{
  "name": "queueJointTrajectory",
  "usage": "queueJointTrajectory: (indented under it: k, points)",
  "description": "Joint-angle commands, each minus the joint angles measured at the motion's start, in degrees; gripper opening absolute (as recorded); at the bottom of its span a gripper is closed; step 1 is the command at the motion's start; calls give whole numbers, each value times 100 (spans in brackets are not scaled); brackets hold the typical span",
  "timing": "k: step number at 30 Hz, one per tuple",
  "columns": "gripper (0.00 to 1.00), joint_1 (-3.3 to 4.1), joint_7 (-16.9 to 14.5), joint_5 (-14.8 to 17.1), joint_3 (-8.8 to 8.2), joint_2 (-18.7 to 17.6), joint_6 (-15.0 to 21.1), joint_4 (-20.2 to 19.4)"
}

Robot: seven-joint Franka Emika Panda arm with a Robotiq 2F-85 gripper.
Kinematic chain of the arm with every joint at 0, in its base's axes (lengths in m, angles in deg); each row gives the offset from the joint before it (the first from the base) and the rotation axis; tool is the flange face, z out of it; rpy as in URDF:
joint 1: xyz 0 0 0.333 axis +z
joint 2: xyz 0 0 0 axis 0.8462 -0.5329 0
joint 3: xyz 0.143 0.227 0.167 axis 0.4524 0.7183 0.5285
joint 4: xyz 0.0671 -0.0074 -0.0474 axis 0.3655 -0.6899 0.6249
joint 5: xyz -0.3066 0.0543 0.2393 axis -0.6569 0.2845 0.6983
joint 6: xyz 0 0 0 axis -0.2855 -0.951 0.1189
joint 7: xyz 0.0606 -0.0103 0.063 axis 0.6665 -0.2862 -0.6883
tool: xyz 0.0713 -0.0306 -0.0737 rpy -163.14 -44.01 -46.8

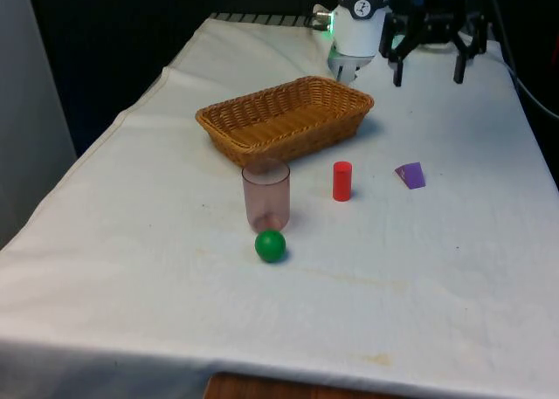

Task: Pick up the triangular block and place it into the basket.

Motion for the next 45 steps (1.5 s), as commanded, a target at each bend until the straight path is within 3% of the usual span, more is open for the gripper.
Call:
queueJointTrajectory:
  k: [1, 13, 23, 34, 45]
  points:
    - [100, 6, 46, -52, -6, -46, 120, -29]
    - [100, -11, -17, 0, -40, -510, 470, -6]
    - [100, 11, 29, -34, -52, -1060, 751, 218]
    - [100, -29, 0, 11, -63, -1644, 985, 470]
    - [100, -29, 11, 11, -63, -1896, 1134, 510]
